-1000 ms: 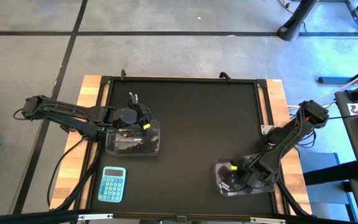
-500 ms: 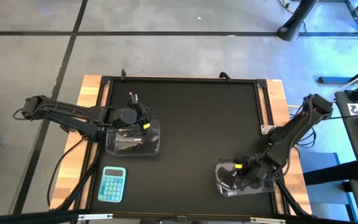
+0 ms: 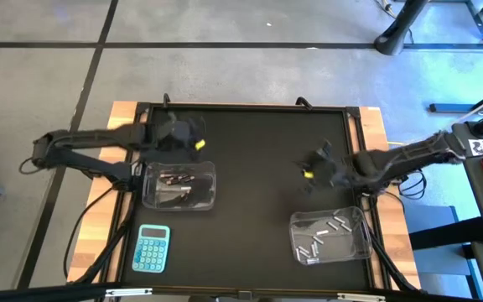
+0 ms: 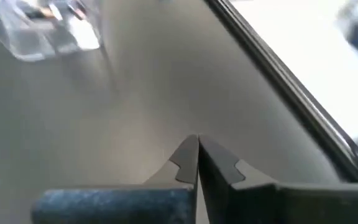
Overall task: Sort batteries
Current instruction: Put the black battery into the left transparent bin
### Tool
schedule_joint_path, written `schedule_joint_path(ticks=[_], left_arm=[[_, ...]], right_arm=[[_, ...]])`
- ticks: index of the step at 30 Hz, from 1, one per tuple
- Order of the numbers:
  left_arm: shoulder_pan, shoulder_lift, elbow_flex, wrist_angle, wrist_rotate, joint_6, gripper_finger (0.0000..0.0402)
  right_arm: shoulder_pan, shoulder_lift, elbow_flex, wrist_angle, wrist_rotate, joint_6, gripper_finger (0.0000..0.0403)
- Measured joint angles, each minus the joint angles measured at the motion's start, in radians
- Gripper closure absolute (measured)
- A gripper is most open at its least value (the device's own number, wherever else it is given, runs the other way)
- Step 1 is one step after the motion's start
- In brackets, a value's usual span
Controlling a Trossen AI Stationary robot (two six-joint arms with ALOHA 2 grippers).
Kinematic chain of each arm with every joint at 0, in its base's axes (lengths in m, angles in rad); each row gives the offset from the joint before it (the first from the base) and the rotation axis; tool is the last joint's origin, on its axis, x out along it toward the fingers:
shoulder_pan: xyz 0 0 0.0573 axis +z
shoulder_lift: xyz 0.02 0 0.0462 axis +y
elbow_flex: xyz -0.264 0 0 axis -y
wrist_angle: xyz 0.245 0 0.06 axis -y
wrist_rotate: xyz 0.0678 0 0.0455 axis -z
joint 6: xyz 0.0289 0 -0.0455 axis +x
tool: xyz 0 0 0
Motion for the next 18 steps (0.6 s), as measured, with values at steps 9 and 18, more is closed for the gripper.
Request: schedule_joint_path(ticks=[9,18], left_arm=[[0.216,0.36,0.313,-0.833,0.096,0.137,0.0246],[0.313,0.421,0.225,-0.903,0.279,0.151,0.0165]], right_arm=[[-0.325,0.195,-0.21,0.986,-0.507,-0.453,0.0384],[-0.348,0.399,-0.217,1.217,-0.645,-0.472,0.0378]])
